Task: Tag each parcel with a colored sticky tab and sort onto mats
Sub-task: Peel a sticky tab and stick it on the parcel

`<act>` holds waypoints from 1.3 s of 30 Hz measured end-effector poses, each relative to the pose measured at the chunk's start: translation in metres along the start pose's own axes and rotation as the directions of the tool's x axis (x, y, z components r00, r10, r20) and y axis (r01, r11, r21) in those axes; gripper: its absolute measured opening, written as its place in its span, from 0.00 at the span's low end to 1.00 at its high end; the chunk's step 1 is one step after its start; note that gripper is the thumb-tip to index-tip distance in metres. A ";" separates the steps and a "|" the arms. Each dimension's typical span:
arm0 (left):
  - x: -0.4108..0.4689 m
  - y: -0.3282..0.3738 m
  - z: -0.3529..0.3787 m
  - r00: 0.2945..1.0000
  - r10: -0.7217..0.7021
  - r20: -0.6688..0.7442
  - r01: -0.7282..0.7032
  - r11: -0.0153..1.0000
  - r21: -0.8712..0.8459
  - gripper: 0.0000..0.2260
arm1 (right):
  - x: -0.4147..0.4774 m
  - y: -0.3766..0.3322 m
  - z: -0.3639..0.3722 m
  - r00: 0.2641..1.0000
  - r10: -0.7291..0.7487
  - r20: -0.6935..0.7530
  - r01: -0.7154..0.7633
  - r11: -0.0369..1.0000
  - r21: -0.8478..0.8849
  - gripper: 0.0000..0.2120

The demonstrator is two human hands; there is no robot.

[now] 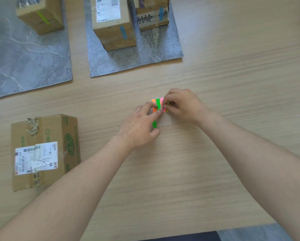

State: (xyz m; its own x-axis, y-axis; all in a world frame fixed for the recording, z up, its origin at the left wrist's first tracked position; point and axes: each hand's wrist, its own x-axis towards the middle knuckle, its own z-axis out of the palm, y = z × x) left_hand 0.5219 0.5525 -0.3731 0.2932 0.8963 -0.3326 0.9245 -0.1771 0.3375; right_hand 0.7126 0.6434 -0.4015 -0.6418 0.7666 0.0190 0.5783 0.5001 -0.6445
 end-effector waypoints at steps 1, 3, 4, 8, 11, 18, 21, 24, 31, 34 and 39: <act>0.000 0.000 0.001 1.000 0.003 -0.002 -0.003 1.000 0.002 0.31 | 0.000 -0.001 0.002 0.999 0.039 -0.015 -0.039 0.999 0.014 0.10; -0.001 0.000 0.002 1.000 0.009 -0.005 -0.009 1.000 0.009 0.32 | 0.000 -0.004 0.006 0.991 0.121 -0.049 -0.119 0.992 0.044 0.09; -0.001 0.001 0.003 1.000 0.012 -0.012 -0.011 1.000 0.011 0.32 | 0.000 -0.004 0.007 0.986 0.156 -0.066 -0.152 0.987 0.060 0.07; -0.001 0.002 0.006 0.999 0.005 -0.033 -0.004 1.000 0.009 0.33 | 0.002 -0.003 0.011 0.968 0.234 -0.096 -0.224 0.969 0.102 0.03; -0.003 0.000 0.009 0.999 0.002 -0.047 -0.003 1.000 -0.028 0.33 | 0.002 -0.001 0.010 0.958 0.273 -0.085 -0.256 0.952 0.170 0.03; -0.002 -0.006 0.012 0.994 -0.036 -0.099 0.021 0.989 -0.144 0.32 | 0.002 0.000 -0.002 0.961 0.276 0.033 -0.276 0.932 0.236 0.05; -0.002 -0.006 0.012 0.994 -0.028 -0.108 0.013 0.990 -0.140 0.30 | 0.004 0.003 -0.003 0.969 0.242 0.057 -0.249 0.943 0.221 0.07; -0.003 -0.007 0.015 0.994 -0.021 -0.106 0.010 0.995 -0.101 0.29 | 0.006 0.004 -0.002 0.975 0.211 0.069 -0.221 0.953 0.207 0.08; -0.003 -0.008 0.017 0.993 -0.025 -0.118 0.011 0.993 -0.122 0.29 | 0.002 0.004 -0.001 0.979 0.190 0.075 -0.201 0.958 0.204 0.07; -0.004 -0.008 0.016 0.994 -0.017 -0.110 0.003 0.992 -0.122 0.29 | 0.002 0.004 -0.004 0.974 0.210 0.087 -0.224 0.952 0.208 0.07; -0.003 -0.008 0.013 0.996 0.017 -0.089 -0.023 0.998 -0.063 0.28 | 0.009 0.004 -0.010 0.965 0.220 0.140 -0.244 0.952 0.185 0.06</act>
State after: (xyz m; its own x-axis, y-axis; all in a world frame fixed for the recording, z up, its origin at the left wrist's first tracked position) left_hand 0.5170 0.5453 -0.3864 0.2861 0.9258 -0.2472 0.9004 -0.1716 0.3997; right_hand 0.7138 0.6563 -0.3963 -0.5632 0.7935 -0.2307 0.6141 0.2150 -0.7594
